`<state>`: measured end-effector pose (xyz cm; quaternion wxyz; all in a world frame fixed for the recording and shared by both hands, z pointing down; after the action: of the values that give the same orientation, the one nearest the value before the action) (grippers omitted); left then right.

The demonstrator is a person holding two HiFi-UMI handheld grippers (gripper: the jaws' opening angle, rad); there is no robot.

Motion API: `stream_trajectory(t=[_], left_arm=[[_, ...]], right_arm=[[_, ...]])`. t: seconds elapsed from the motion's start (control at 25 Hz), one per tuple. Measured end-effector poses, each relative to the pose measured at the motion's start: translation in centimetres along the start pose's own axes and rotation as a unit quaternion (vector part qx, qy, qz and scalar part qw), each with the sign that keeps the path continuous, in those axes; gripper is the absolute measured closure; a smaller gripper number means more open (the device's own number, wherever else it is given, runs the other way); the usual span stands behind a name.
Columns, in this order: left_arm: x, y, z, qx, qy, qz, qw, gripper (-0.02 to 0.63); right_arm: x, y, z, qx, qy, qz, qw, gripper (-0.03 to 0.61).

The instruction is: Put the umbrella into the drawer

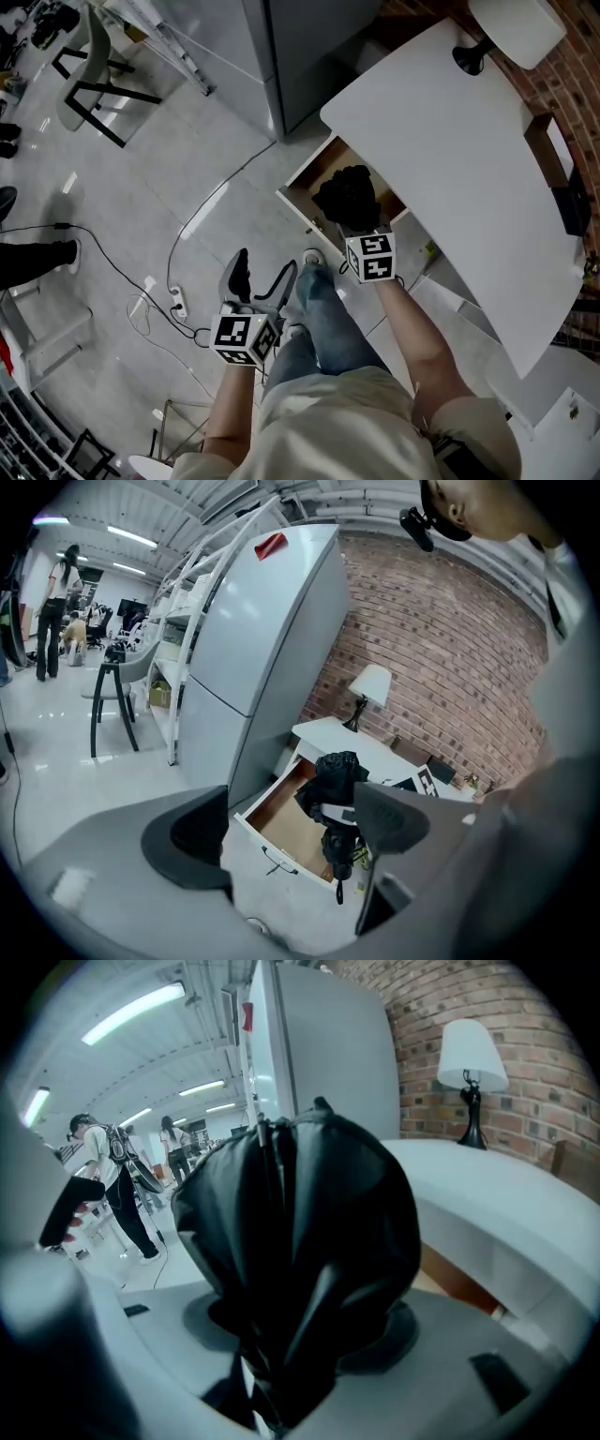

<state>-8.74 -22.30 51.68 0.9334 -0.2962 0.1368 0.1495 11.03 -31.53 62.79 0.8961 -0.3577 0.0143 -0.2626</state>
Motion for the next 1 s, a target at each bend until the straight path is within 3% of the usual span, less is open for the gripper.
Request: stream_trajectory(t=[0.4,0.76,1.0], left_arm=[[-1.5,-4.2,3.0,-0.027,0.024,-0.016,0.9992,0.206],[-3.1,-6.4,5.2,-0.038,0.048,-0.030,0.9977,0.206],[-4.1,-7.7,5.7,-0.050,0.060,-0.038,0.9962,0.206]], right_arm=[[3.3,-8.6,5.0,-0.079,-0.005,-0.004,0.997,0.336],[5.8,-15.0,8.9,-0.155,0.020,-0.014,0.988,0.336],[6.8,-17.8,10.3,-0.202,0.000,-0.028,0.979,0.333]])
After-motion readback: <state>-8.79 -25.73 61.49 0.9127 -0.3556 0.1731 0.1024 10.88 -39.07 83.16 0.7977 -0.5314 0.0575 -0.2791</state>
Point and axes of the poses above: the fingertips, and each gripper's own axes: y backward along the fingers, x to its right, z out of its underside, the point moved 4 cm from there along y, backward along the fingers, and after that the axes turned 5 degrees about -z, right-handed, at the moved point
